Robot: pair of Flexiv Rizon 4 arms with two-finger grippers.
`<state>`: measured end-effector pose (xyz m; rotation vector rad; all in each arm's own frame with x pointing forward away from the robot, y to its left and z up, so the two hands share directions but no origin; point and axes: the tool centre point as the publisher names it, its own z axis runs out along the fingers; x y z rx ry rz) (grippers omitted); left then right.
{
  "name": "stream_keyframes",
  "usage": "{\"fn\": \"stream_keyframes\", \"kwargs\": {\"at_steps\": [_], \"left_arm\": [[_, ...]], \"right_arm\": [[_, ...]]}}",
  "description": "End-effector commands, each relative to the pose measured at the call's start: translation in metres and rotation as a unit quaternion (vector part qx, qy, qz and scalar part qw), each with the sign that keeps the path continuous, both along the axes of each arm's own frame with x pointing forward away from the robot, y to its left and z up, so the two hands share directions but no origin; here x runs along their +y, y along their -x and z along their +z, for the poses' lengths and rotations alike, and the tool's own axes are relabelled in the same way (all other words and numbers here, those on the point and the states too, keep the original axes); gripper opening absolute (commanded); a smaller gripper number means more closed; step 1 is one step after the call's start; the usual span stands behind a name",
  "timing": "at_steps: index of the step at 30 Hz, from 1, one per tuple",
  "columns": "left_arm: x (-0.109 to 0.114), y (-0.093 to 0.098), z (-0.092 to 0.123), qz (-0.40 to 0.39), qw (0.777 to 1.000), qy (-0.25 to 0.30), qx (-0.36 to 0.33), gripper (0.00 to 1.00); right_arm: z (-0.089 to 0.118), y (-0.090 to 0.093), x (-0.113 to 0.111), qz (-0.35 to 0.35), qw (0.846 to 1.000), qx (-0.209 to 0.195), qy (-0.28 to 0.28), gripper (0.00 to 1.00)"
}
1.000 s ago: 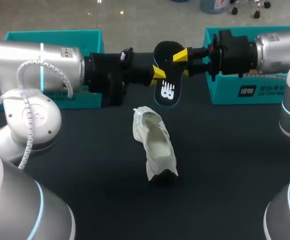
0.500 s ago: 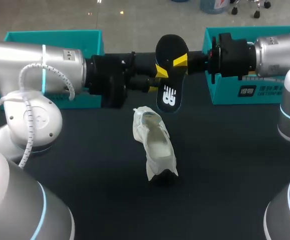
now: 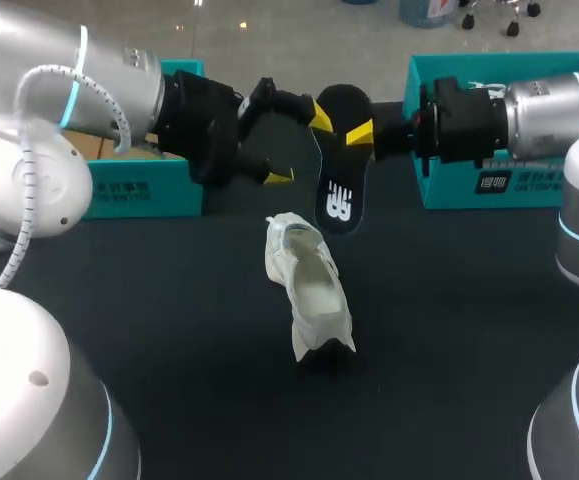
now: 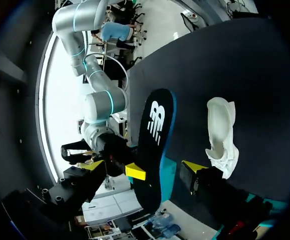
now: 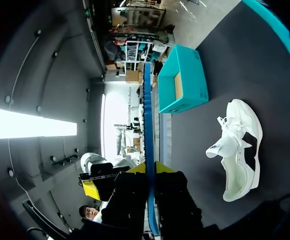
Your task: Take the shoe out of the shoebox, open the shoe tongue, remove and reinsert the insole, then place the shoe into the shoebox
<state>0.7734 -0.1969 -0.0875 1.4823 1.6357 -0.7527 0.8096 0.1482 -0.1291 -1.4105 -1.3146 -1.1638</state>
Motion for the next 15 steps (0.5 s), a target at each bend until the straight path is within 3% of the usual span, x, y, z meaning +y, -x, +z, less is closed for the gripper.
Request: {"fn": "stream_keyframes", "kwargs": {"at_steps": [1,5,15], "left_arm": [[0.001,0.001,0.009,0.02,0.993,-0.111,0.033,1.0],[0.004,-0.001,0.01,0.021,0.987,-0.154,0.049,1.0],[0.007,-0.007,0.006,-0.028,0.958,-0.284,-0.001,1.0]], "right_arm": [[-0.005,-0.002,0.005,0.005,1.0,0.004,0.004,0.0],[-0.009,0.0,0.007,0.012,1.0,0.005,0.023,0.0],[-0.022,0.009,0.013,0.029,0.999,0.016,0.038,0.0]]}}
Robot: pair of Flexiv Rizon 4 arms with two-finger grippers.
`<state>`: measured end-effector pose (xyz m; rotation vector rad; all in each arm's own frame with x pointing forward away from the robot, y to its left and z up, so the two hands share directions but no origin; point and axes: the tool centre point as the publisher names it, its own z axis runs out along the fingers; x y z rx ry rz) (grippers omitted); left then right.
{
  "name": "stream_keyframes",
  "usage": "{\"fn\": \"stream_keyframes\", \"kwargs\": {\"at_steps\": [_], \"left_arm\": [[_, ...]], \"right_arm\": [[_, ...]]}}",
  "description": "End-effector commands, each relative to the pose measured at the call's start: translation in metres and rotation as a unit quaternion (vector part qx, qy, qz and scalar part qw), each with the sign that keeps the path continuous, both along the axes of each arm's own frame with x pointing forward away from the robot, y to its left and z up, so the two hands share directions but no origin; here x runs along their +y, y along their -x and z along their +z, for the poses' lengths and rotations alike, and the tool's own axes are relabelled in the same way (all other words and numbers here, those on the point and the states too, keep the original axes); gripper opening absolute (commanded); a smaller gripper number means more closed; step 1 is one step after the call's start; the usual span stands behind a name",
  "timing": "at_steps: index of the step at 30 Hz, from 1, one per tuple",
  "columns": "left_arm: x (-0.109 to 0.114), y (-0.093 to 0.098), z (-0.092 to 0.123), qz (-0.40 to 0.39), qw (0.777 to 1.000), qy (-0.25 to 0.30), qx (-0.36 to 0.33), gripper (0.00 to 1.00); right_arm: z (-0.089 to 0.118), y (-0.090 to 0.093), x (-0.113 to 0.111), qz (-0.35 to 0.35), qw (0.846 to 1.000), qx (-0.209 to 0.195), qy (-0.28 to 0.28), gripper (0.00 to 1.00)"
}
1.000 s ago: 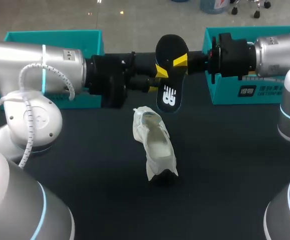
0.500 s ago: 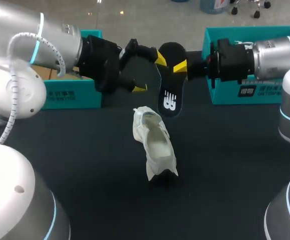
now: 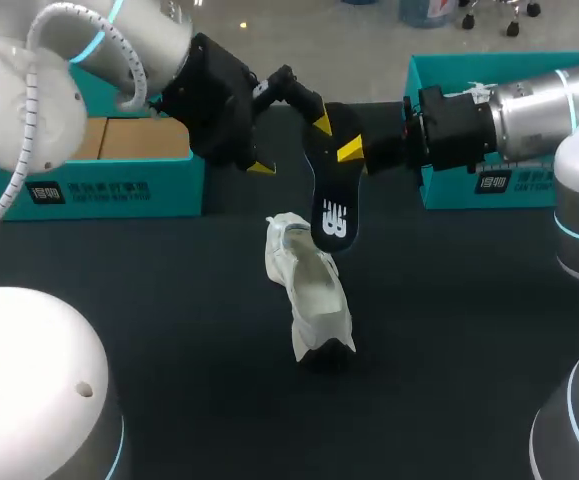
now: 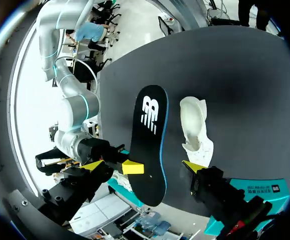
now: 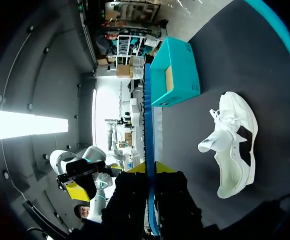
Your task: Take the shoe out of the shoebox, open the shoe tongue, remove and reinsert the insole, then place the shoe into the shoebox
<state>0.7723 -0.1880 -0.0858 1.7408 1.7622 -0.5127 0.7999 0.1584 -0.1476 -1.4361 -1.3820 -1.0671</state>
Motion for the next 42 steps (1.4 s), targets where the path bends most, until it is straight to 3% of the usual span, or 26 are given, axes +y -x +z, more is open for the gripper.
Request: {"fn": "stream_keyframes", "kwargs": {"at_steps": [1,7,26,42], "left_arm": [[-0.001,-0.008,0.004,-0.008,0.989,-0.149,0.011,1.0],[-0.003,-0.011,0.006,-0.018,0.978,-0.206,0.022,1.0],[-0.01,-0.024,0.012,-0.034,0.956,-0.291,0.03,1.0],[-0.011,-0.021,0.009,-0.028,0.953,-0.299,0.041,1.0]], "right_arm": [[-0.004,0.0,0.004,0.005,1.0,0.003,-0.001,0.0],[-0.009,0.003,0.007,0.011,1.0,0.005,0.002,0.0],[-0.019,0.009,0.012,0.011,1.0,0.007,-0.016,0.0],[-0.018,0.008,0.009,0.012,1.0,0.003,-0.021,0.0]]}}
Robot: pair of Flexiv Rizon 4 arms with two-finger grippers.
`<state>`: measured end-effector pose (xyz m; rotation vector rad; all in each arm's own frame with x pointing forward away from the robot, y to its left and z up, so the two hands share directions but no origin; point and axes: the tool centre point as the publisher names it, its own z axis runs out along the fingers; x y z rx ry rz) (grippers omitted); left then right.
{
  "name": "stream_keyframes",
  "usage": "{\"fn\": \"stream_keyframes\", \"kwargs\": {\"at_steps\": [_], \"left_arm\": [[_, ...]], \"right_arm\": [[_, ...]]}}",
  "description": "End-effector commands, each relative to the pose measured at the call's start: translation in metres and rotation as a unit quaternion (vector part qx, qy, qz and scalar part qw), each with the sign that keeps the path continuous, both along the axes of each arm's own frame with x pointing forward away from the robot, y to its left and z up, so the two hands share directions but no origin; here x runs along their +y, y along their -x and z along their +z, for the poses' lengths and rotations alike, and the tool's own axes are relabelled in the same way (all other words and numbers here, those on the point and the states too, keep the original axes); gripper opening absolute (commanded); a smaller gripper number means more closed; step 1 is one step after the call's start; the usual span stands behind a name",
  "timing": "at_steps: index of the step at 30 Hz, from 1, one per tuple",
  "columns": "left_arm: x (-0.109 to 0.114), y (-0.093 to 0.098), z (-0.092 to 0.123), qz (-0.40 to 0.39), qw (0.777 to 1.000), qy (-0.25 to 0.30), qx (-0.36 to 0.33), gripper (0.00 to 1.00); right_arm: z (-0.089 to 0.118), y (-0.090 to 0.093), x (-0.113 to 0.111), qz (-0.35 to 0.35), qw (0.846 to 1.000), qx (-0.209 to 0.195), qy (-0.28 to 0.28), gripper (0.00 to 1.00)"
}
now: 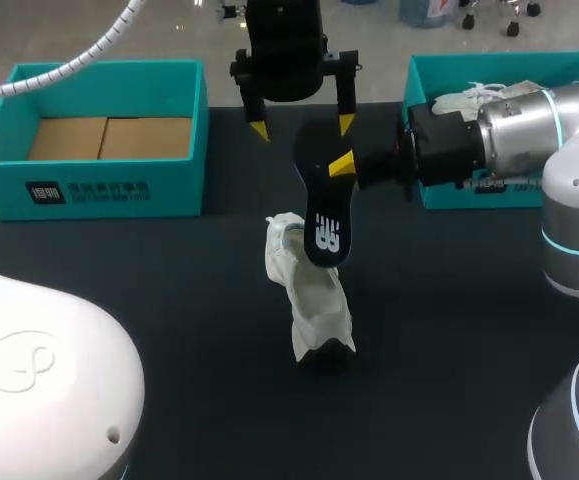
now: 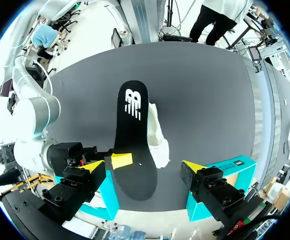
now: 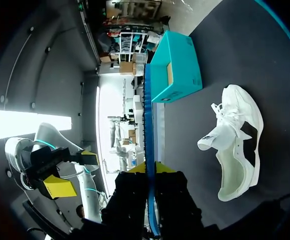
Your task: Take the shoe out of the shoebox, open the shoe tongue, remove and reinsert the insole, then place the shoe into the shoebox
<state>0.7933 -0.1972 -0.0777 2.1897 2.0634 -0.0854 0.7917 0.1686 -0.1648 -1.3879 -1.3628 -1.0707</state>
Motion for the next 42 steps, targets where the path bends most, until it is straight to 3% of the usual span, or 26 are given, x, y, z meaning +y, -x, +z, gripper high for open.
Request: {"fn": "stream_keyframes", "kwargs": {"at_steps": [1,20,31,36,42], "left_arm": [[-0.002,0.0,0.001,0.001,1.0,-0.01,-0.001,1.0],[0.003,0.004,-0.003,0.011,1.0,0.017,-0.003,1.0],[0.005,0.008,-0.005,0.056,0.973,0.223,0.001,1.0],[0.008,0.006,-0.001,0.058,0.948,0.313,-0.021,1.0],[0.012,0.007,0.005,0.055,0.9,0.428,-0.057,1.0]], "right_arm": [[-0.001,0.0,-0.002,-0.001,1.0,0.001,0.0,0.0],[-0.001,0.001,-0.001,-0.003,1.0,0.001,-0.004,0.0],[0.003,-0.001,-0.004,-0.006,1.0,0.0,0.001,0.0],[0.007,-0.003,-0.008,-0.01,1.0,-0.004,0.003,0.0],[0.01,-0.005,-0.015,-0.02,1.0,-0.008,0.003,0.0]]}}
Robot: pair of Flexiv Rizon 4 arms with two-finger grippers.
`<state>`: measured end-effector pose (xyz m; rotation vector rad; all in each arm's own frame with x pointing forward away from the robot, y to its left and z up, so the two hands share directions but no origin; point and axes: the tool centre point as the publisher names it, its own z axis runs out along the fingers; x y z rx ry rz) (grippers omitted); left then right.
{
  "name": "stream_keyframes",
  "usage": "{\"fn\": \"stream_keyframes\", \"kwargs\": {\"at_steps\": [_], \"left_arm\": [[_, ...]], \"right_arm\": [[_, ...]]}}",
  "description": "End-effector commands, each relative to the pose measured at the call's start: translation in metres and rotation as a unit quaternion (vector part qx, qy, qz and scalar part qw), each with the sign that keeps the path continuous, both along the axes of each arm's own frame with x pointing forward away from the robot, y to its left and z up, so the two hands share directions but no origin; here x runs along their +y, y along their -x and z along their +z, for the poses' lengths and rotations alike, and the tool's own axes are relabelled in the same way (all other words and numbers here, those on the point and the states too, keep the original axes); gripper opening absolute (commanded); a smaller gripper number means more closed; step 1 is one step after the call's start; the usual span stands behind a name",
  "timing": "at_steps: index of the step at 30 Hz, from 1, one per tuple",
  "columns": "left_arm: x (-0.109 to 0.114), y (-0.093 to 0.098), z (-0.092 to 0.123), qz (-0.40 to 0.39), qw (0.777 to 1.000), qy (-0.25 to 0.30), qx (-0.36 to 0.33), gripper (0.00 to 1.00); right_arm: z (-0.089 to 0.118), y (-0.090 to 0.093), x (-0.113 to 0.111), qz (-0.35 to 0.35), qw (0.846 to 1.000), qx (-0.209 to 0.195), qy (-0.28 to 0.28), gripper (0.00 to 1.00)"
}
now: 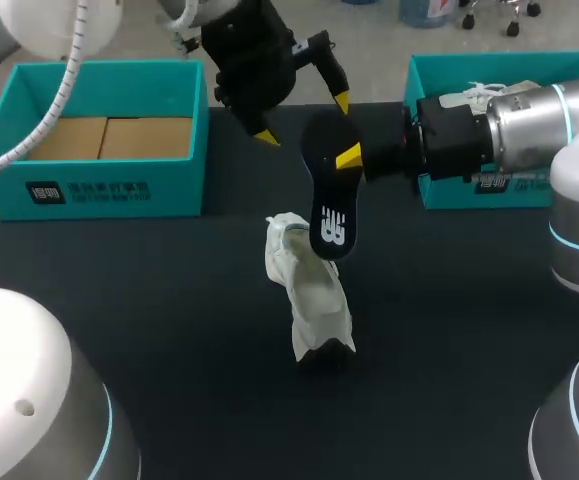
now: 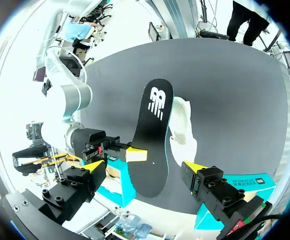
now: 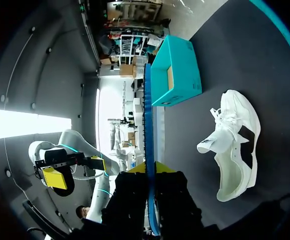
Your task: Take the shoe out of the shoebox, open the shoe tongue, remove and reinsert the insole, then place the shoe into the shoebox
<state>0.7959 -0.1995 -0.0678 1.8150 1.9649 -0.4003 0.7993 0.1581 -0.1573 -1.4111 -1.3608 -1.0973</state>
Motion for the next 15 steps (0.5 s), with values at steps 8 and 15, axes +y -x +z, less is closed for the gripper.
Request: {"fn": "stream_keyframes", "kwargs": {"at_steps": [8,15], "left_arm": [[0.024,0.006,0.006,0.026,0.929,0.356,-0.094,1.0],[0.028,0.002,0.01,0.055,0.92,0.378,-0.083,1.0]], "right_arm": [[0.011,0.001,-0.015,-0.021,0.999,-0.007,-0.025,0.0],[0.013,0.0,-0.019,-0.029,0.999,-0.011,-0.024,0.0]]}}
